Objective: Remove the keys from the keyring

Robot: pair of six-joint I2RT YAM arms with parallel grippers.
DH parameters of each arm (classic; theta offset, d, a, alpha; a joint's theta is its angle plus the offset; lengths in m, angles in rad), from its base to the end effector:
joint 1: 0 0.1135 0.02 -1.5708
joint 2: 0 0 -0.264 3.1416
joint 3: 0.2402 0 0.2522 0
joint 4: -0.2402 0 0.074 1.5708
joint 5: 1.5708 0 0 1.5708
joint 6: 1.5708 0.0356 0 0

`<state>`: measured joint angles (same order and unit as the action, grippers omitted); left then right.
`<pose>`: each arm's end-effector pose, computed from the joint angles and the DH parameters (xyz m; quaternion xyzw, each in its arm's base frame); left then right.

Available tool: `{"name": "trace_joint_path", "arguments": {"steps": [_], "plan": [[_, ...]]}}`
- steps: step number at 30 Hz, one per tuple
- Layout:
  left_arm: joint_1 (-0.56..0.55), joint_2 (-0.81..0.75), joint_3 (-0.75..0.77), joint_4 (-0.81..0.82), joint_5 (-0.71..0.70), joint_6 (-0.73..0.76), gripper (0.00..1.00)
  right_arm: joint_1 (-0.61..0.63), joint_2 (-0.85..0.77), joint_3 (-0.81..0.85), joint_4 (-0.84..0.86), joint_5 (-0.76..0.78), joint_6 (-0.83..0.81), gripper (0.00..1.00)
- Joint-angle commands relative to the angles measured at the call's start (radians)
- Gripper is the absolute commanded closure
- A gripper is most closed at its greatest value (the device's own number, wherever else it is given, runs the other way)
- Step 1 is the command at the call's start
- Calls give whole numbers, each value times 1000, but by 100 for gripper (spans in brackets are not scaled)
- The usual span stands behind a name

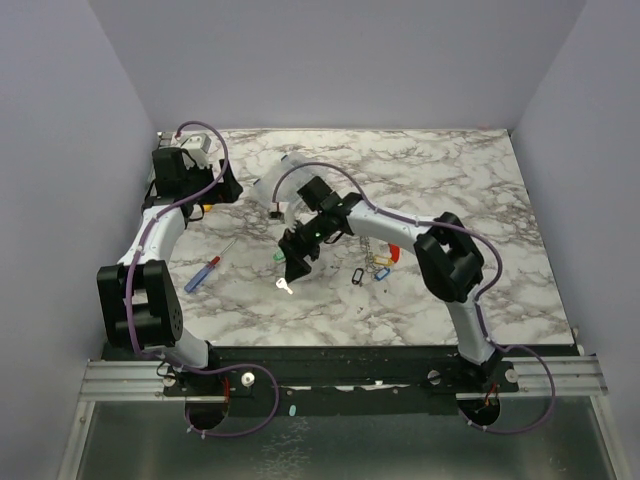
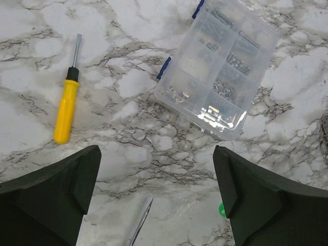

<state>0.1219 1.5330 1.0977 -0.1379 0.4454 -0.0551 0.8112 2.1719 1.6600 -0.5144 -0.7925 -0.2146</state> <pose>0.3459 0.0269 0.2709 0.0295 0.8625 -0.1783 0.4728 0.3008 0.3536 0.1789 -0.5264 0.7233 0.4282 0.1279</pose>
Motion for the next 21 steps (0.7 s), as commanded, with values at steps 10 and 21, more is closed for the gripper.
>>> {"name": "trace_joint_path", "arguments": {"steps": [10, 21], "plan": [[-93, -3, 95, -77, -91, 50, 1, -225, -259, -93, -63, -52, -31, 16], [-342, 41, 152, -152, -295, 163, 1, -600, -485, -326, -25, -80, -31, 11]]}}
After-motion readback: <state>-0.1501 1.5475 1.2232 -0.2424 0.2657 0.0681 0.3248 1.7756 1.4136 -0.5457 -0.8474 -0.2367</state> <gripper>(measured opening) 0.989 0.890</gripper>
